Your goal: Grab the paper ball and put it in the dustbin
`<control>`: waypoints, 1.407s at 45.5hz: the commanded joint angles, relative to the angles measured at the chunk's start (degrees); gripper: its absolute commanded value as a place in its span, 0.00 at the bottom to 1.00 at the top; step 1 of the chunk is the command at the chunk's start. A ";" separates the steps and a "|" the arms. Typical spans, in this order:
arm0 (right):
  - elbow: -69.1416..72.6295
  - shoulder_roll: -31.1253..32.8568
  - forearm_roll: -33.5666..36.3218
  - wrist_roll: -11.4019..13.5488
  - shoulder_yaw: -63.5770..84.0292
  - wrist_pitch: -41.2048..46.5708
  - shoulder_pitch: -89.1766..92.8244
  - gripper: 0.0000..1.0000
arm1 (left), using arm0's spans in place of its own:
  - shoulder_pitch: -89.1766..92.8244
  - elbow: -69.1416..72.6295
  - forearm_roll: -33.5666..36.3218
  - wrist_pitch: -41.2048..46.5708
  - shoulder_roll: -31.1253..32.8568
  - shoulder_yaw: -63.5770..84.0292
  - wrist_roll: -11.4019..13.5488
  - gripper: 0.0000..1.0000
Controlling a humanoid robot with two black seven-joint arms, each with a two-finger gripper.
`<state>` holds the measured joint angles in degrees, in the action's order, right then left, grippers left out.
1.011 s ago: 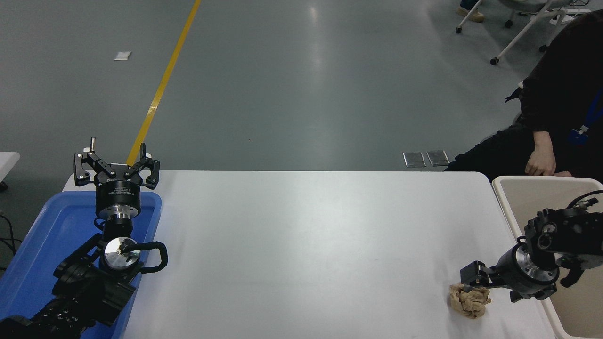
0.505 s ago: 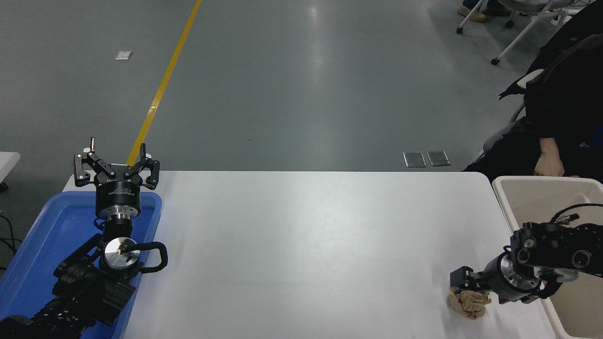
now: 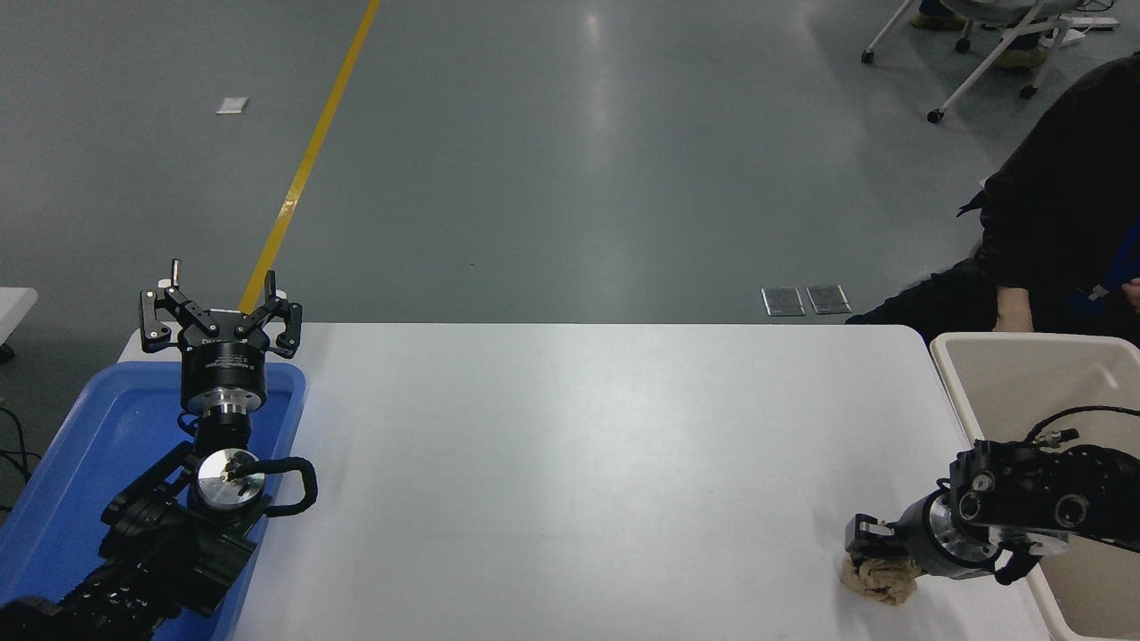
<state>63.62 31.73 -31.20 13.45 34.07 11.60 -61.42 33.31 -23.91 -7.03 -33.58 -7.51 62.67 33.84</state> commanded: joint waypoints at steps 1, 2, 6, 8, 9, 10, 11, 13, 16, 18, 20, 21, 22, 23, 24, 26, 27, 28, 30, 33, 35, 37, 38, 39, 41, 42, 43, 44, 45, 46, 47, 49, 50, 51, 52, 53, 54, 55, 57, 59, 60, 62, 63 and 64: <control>1.06 2.72 0.00 -0.53 0.90 1.67 -3.35 0.00 | 0.00 0.00 0.00 0.00 -0.05 0.00 0.00 0.99; 1.68 3.51 0.00 -0.45 1.17 1.93 -4.23 0.00 | 0.00 0.00 0.00 0.00 0.12 0.00 0.00 0.99; 5.37 5.97 0.09 -0.45 3.18 2.99 -9.32 0.00 | 0.00 0.00 0.00 0.00 -0.05 0.00 -0.09 0.99; 7.21 6.85 0.26 -0.36 4.76 3.34 -12.57 0.00 | 0.00 0.00 0.00 0.00 -0.05 0.00 -0.09 0.99; 8.09 7.20 0.52 -0.36 5.73 3.51 -14.07 0.00 | 0.00 0.00 0.00 0.00 -0.05 0.00 -0.09 0.99; 8.80 7.55 0.79 -0.36 6.78 3.60 -15.91 0.00 | 0.00 0.00 0.00 0.00 -0.05 0.00 -0.09 0.99; 9.59 7.91 1.23 -0.36 8.01 3.69 -17.67 0.00 | 0.00 0.00 0.00 0.00 -0.05 0.00 -0.09 0.99; 10.90 8.61 2.19 -0.36 10.65 4.04 -21.62 0.00 | 0.00 0.00 0.00 0.00 -0.05 0.00 -0.09 0.99; 13.19 9.23 3.69 -0.44 15.30 4.48 -28.65 0.00 | 0.00 0.00 0.09 0.00 -0.05 0.00 -0.09 0.99; 15.03 9.14 4.48 -0.45 18.82 5.01 -33.92 0.00 | 0.00 0.00 0.00 0.00 -0.05 0.00 -0.09 0.99; 17.14 9.14 5.27 -0.45 22.16 5.80 -39.19 0.00 | 0.00 0.00 0.09 0.00 -0.05 0.00 -0.09 0.99; 19.24 8.97 5.97 -0.45 24.96 6.84 -44.35 0.00 | 0.00 0.00 0.09 0.00 -0.05 0.00 -0.09 0.99; 20.22 8.88 6.24 -0.45 26.21 7.38 -46.84 0.00 | 0.00 0.00 0.09 0.00 -0.05 0.00 -0.09 0.99; 21.10 8.88 6.41 -0.45 27.44 7.99 -49.39 0.00 | 0.00 0.00 0.09 0.00 -0.05 0.00 -0.09 0.99; 21.89 8.79 6.42 -0.45 28.58 8.61 -51.67 0.00 | 0.00 0.00 0.09 0.00 -0.05 0.00 -0.09 0.99; 23.12 8.61 6.42 -0.45 30.78 9.84 -55.98 0.00 | 0.00 0.00 0.09 0.00 -0.05 0.00 -0.09 0.99; 23.56 8.44 6.42 -0.45 31.75 10.28 -57.83 0.00 | 0.00 0.00 0.09 0.00 -0.05 0.00 -0.09 0.99; 23.92 8.18 6.42 -0.45 32.71 10.72 -59.59 0.00 | 0.00 0.00 0.09 0.00 -0.05 0.00 -0.09 0.99; 24.36 7.65 6.50 -0.53 34.47 11.51 -62.93 0.00 | 0.00 0.00 0.09 0.00 0.12 0.00 -0.09 0.99; 24.80 7.03 6.50 -0.53 36.84 13.09 -67.59 0.00 | -0.08 0.00 0.09 0.00 -0.05 0.00 -0.09 0.99; 24.80 6.68 6.50 -0.53 38.08 14.32 -70.32 0.00 | -0.08 0.00 0.09 0.00 -0.14 0.00 -0.09 0.99; 24.89 6.50 6.42 -0.53 39.05 15.55 -72.52 0.00 | -0.08 0.00 0.17 0.00 -0.14 0.00 -0.09 0.99; 24.89 6.42 6.42 -0.53 39.40 16.25 -73.40 0.00 | -0.08 0.00 0.09 0.00 -0.14 0.00 -0.09 0.99; 24.89 6.33 6.42 -0.53 39.84 17.13 -74.28 0.00 | -0.08 0.00 0.09 0.00 -0.14 0.00 -0.09 0.99; 24.89 6.41 6.42 -0.53 40.37 18.71 -75.86 0.00 | -0.17 0.00 0.17 0.00 -0.23 0.00 -0.09 0.99; 24.89 6.41 6.50 -0.53 40.54 19.24 -76.56 0.00 | -0.17 0.00 0.17 0.00 -0.23 0.00 -0.09 0.99; 24.89 6.41 6.50 -0.53 40.81 19.60 -77.09 0.00 | -0.08 0.00 0.17 0.00 -0.23 0.00 -0.09 0.99; 24.89 6.41 6.42 -0.53 40.98 19.77 -77.45 0.00 | -0.17 0.00 0.17 0.00 -0.23 0.00 -0.09 0.99; 24.89 6.41 6.42 -0.53 41.24 19.95 -77.80 0.00 | -0.17 0.00 0.17 0.00 -0.23 0.00 -0.09 0.99; 24.89 6.41 6.50 -0.53 41.33 20.04 -78.06 0.00 | -0.17 0.00 0.09 0.00 -0.23 0.00 -0.09 0.99; 24.89 6.33 6.50 -0.53 41.60 20.04 -78.24 0.00 | -0.17 0.00 0.17 0.00 -0.23 0.00 -0.09 0.99; 24.80 6.33 6.42 -0.45 41.86 20.13 -78.50 0.00 | -0.17 0.00 0.17 0.00 -0.23 0.00 -0.09 0.99; 24.80 6.33 6.42 -0.45 41.95 20.04 -78.59 0.00 | -0.17 0.00 0.17 0.00 -0.23 0.00 -0.09 0.99; 24.80 6.33 6.50 -0.45 42.12 20.04 -78.68 0.00 | -0.17 0.00 0.17 0.00 -0.23 0.00 -0.09 0.99; 24.80 6.24 6.42 -0.45 42.13 20.13 -78.68 0.00 | -0.17 0.00 0.17 0.00 -0.31 0.00 -0.09 0.99; 24.80 6.33 6.42 -0.45 42.21 20.13 -78.68 0.00 | -0.17 0.00 0.17 0.00 -0.23 0.00 -0.09 0.99; 24.62 6.33 6.42 -0.45 42.21 20.13 -78.68 0.00 | -0.17 0.00 0.17 0.00 -0.31 0.00 -0.09 0.99; 24.45 6.24 6.42 -0.45 42.30 20.13 -78.68 0.00 | -0.17 0.00 0.17 0.00 -0.31 0.00 -0.09 0.99; 24.18 6.24 6.42 -0.45 42.39 20.13 -78.68 0.00 | -0.17 0.00 0.17 0.00 -0.31 0.09 -0.09 0.99; 23.75 6.24 6.42 -0.45 42.48 20.04 -78.59 0.00 | -0.17 0.00 0.17 0.00 -0.31 0.09 -0.09 0.99; 23.31 6.33 6.42 -0.45 42.56 20.04 -78.50 0.00 | -0.17 0.00 0.17 0.00 -0.23 0.00 -0.09 0.99; 22.26 6.59 6.42 -0.45 43.18 19.86 -77.98 0.00 | -0.17 0.00 0.17 0.00 -0.31 0.00 -0.09 0.99; 21.73 6.68 6.42 -0.45 43.62 19.69 -77.63 0.00 | -0.17 0.00 0.17 0.00 -0.31 0.00 -0.09 0.99; 20.94 6.68 6.42 -0.45 44.23 19.60 -77.45 0.00 | -0.17 0.00 0.17 0.00 -0.31 0.09 -0.09 0.99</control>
<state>87.45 38.12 -24.82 13.00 75.53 30.89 -138.21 33.15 -23.91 -6.87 -33.57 -7.77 62.67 33.75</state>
